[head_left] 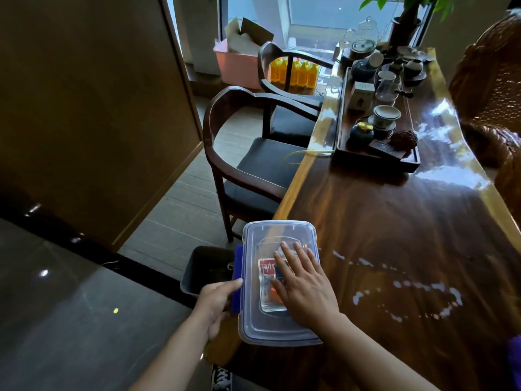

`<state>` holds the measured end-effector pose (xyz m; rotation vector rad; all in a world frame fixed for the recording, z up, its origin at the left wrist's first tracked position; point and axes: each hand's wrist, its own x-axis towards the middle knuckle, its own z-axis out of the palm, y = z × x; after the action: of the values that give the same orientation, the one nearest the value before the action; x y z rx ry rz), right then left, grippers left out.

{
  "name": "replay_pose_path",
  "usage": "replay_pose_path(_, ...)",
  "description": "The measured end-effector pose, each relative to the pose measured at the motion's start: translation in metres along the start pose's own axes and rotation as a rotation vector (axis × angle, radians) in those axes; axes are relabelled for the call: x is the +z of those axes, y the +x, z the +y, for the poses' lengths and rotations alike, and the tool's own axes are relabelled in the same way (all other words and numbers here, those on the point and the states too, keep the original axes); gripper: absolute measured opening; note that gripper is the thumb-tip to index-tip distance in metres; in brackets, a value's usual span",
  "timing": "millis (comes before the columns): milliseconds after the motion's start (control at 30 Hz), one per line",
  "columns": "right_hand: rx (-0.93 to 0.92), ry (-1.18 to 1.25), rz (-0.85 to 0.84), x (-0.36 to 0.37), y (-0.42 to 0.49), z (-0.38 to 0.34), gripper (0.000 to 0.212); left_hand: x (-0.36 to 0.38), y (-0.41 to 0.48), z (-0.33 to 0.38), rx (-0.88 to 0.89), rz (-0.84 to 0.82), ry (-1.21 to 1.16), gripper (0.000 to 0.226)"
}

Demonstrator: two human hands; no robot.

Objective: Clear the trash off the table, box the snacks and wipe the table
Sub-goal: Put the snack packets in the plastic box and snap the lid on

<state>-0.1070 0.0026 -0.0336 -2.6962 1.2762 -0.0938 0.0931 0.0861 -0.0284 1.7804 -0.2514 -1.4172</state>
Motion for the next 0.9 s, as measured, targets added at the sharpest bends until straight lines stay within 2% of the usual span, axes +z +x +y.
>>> replay_pose_path(133,0.004,0.0,-0.033,-0.002,0.002,-0.001,0.064,0.001,-0.005,0.003,0.079,0.002,-0.001,0.021)
replay_pose_path(267,0.006,0.007,-0.047,-0.003,0.001,-0.002,0.065,0.002,-0.009,0.0,0.147,0.008,0.119,0.036)
replay_pose_path(400,0.008,0.018,-0.048,-0.004,0.001,-0.001,0.065,0.01,-0.014,-0.008,0.303,-0.017,0.319,0.048)
replay_pose_path(567,0.008,0.001,-0.059,-0.002,0.002,-0.002,0.065,0.028,-0.024,-0.021,0.504,0.187,0.556,0.06)
replay_pose_path(700,0.007,-0.016,-0.063,0.001,0.002,-0.001,0.065,0.033,-0.028,-0.021,0.515,0.251,0.638,0.064)
replay_pose_path(900,0.004,-0.025,-0.071,0.001,0.004,-0.001,0.064,0.035,-0.024,-0.024,0.559,0.275,0.708,0.056)
